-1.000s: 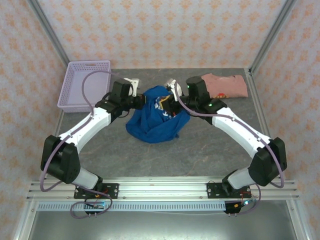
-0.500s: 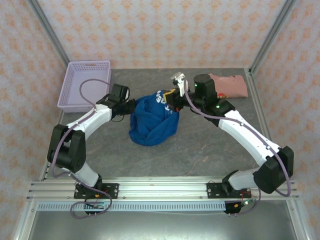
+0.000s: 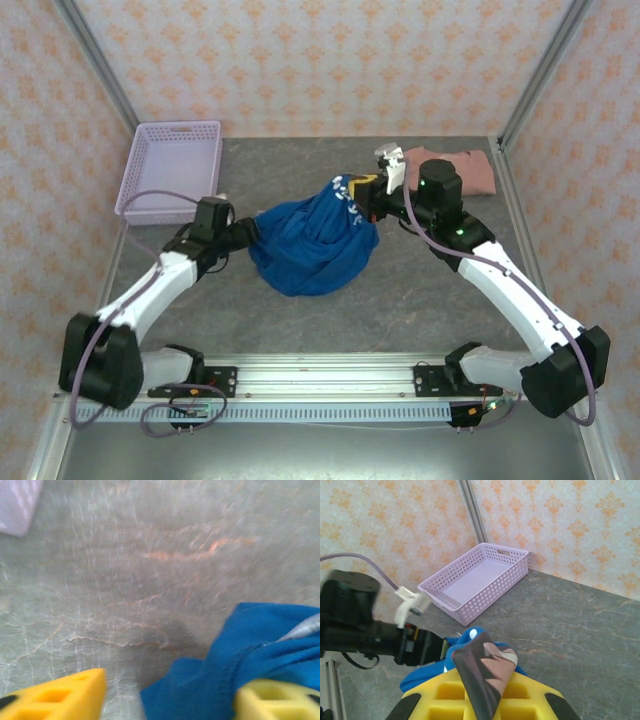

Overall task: Fold the inside-out t-shirt
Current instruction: Turn the T-shirt inside out at the center of the table.

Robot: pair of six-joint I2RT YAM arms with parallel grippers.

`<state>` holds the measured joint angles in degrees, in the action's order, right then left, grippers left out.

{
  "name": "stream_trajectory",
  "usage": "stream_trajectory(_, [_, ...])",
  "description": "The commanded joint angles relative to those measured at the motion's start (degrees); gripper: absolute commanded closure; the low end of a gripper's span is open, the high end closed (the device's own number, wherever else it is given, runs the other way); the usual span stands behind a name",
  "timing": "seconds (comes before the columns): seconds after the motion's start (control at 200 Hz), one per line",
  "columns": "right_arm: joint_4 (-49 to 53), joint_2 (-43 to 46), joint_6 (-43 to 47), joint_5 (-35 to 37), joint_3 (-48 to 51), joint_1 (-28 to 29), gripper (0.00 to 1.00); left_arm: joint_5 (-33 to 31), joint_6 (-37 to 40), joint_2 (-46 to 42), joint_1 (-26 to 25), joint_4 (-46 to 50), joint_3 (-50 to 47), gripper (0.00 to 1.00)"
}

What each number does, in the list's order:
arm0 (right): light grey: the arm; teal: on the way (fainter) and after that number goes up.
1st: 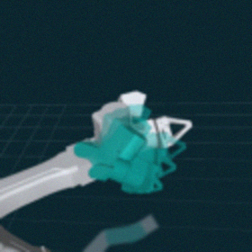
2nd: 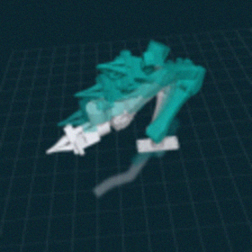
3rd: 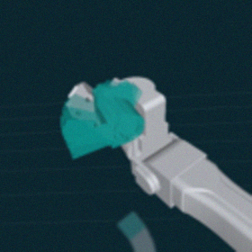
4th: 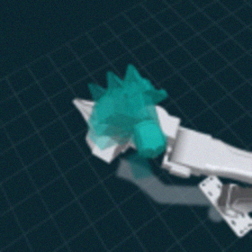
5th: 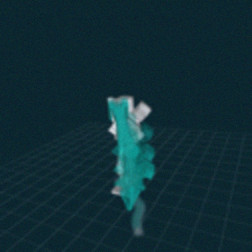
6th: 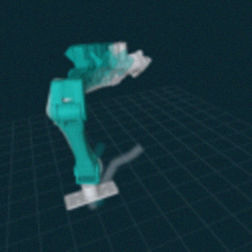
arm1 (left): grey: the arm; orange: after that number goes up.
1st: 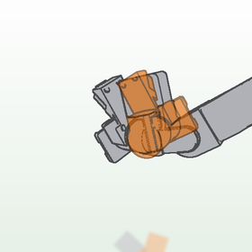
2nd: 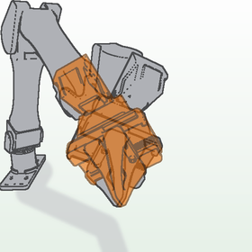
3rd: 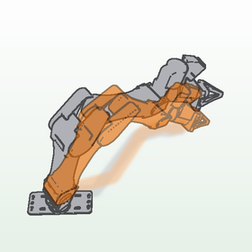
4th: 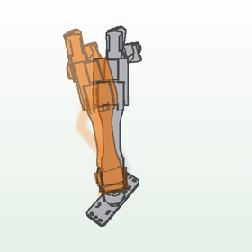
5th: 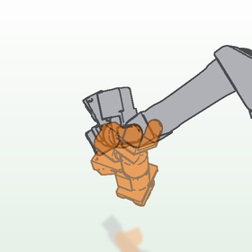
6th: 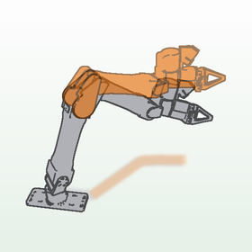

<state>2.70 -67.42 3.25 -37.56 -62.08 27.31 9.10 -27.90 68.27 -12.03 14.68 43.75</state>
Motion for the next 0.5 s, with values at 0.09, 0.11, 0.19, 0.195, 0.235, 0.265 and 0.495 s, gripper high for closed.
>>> stream_trajectory(0.09, [-4.7, 0.2, 1.2, -3.0, -0.3, -0.5, 1.00, 9.7, 2.3, -8.5, -5.7, -7.0, -0.2, 0.22])
stream_trajectory(0.11, [-4.6, 0.0, 1.3, -3.0, -0.5, -0.5, 1.00, 9.6, 3.1, -8.6, -6.8, -6.8, 0.4, 0.20])
stream_trajectory(0.19, [-4.2, -0.1, 1.3, -2.9, -1.3, -0.5, 1.00, 8.4, 6.0, -7.7, -10.9, -4.7, 3.2, 0.17])
stream_trajectory(0.195, [-4.2, -0.1, 1.3, -2.9, -1.3, -0.5, 1.00, 8.3, 6.1, -7.7, -11.0, -4.6, 3.3, 0.17])
stream_trajectory(0.235, [-3.9, -0.1, 1.4, -2.9, -1.7, -0.5, 1.00, 8.1, 7.1, -7.1, -12.2, -4.4, 4.0, 0.16])
stream_trajectory(0.265, [-3.8, -1.2, 1.3, -2.9, -1.9, -0.4, 1.00, 8.9, 7.7, -6.4, -12.8, -4.8, 4.2, 0.16])
stream_trajectory(0.495, [-5.0, -1.2, 0.3, -3.9, -1.8, -0.5, 1.00, 14.3, 10.4, 6.3, -16.2, -8.1, 11.7, 0.21])
